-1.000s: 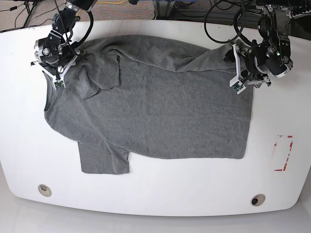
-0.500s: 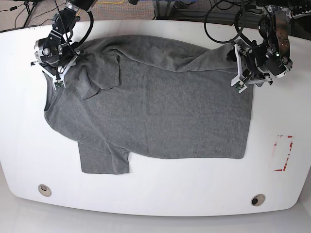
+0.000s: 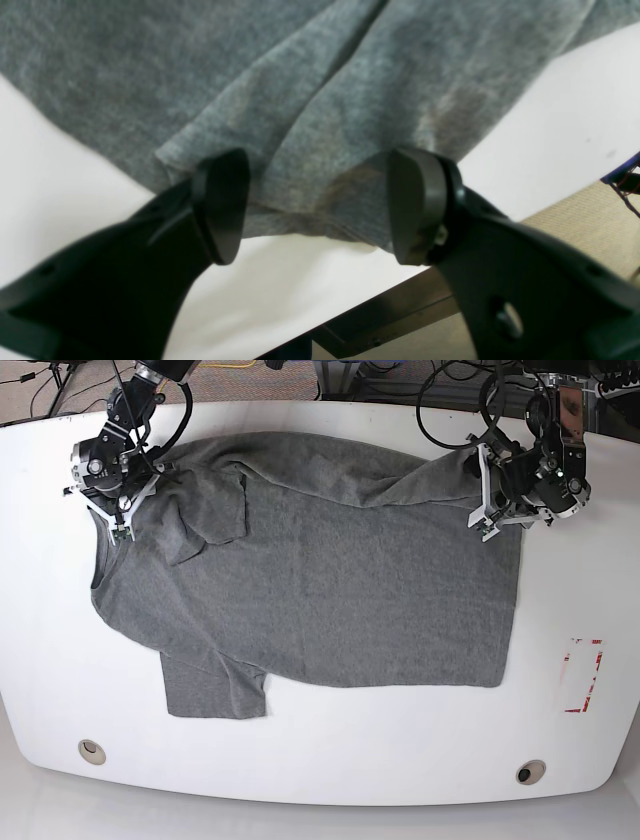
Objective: Layout the t-shirt on the table in an organized manner, then fold the t-shirt properly
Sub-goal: 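Release the left gripper and regrasp the shoulder edge nearby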
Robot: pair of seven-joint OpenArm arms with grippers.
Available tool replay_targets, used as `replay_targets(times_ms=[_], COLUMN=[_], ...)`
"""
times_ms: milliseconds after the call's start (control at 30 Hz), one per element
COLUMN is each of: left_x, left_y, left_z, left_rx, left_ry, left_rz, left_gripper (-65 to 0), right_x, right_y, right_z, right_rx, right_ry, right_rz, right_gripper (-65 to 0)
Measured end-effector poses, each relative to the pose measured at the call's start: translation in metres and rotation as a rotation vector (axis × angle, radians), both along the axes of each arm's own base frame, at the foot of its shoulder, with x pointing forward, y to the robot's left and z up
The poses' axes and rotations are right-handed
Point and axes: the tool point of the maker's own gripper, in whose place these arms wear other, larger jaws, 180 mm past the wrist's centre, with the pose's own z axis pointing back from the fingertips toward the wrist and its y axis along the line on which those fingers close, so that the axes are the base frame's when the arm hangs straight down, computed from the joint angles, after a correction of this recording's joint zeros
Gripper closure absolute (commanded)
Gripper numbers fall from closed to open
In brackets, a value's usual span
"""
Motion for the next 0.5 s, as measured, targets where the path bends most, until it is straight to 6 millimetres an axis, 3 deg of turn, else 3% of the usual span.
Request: replay_targets(times_ms=[100, 233, 333, 500], left_x=[0.0001, 0.0, -0.0001, 0.0], left_y=[-0.0002, -0.0002, 0.0003, 0.0005], left_z=[0.0, -0.0001, -0.0001, -0.0002], left_rx=[-0.001, 0.0, 0.002, 0.003], left_ry=[0.0, 0.0, 0.0, 0.0], left_rz=[0.0, 0.0, 0.0, 0.0], left_gripper=[-32.6, -12.9, -3.5, -1.4], right_x=[-0.0003, -0.0004, -0.0004, -0.0003], right_y=[-0.0006, -0.0009, -0.0007, -0.0009], right_z=[0.0001, 0.0002, 0.0001, 0.0002], right_rx=[0.0, 0.001, 0.001, 0.001], right_ry=[0.0, -0.002, -0.002, -0.002], right_rz=[-0.002, -0.004, -0.004, -0.004], right_gripper=[-27.0, -27.0, -27.0, -27.0])
